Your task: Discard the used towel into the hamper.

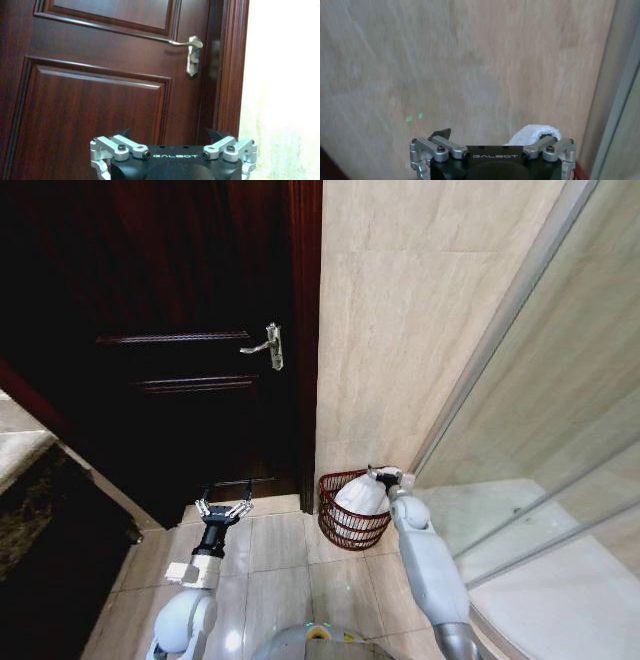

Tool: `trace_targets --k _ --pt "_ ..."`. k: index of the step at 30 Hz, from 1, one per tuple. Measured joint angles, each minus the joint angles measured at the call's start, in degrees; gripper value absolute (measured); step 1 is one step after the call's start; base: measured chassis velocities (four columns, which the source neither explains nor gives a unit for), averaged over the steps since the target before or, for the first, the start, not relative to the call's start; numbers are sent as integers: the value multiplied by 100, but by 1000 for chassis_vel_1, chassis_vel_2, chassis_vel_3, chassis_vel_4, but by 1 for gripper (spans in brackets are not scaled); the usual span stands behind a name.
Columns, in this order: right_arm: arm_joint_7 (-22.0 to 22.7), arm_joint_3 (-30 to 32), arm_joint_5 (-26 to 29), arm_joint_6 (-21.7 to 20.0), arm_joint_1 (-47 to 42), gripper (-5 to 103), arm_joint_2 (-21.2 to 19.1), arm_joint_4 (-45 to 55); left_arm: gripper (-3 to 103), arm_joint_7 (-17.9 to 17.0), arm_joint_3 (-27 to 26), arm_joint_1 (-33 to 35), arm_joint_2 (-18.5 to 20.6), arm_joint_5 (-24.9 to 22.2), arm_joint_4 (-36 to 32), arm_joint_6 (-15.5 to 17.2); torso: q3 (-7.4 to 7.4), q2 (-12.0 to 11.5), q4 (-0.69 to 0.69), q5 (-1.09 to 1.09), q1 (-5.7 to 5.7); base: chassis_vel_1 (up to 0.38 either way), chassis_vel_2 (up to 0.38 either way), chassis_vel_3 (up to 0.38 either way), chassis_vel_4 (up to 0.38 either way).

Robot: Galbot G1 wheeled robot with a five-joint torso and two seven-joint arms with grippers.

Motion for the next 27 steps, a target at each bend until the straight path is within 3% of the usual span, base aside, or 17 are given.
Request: trace_targets --k 6,9,12,17,27 --pt "-361 -170 294 -1240 -178 100 -251 -374 100 -4 -4 16 10 -7 -29 11 0 0 -3 0 0 0 0 0 0" --pt "-444 -118 396 -1377 -135 100 -192 -576 100 -8 -19 31 -1 -17 -61 11 0 0 -4 1 0 0 0 0 0" --pt "-358 -84 534 -1347 24 100 -126 -590 100 -12 -28 42 3 -22 -82 11 0 0 1 1 0 0 0 0 0" --pt "-241 -131 442 -858 227 100 -141 -260 100 -22 -40 31 7 -32 -86 12 0 0 0 1 0 0 0 0 0" --pt "212 -168 798 -1057 267 100 -666 1339 100 -25 -51 20 27 -114 -27 -15 0 0 -1 0 0 0 0 0 0"
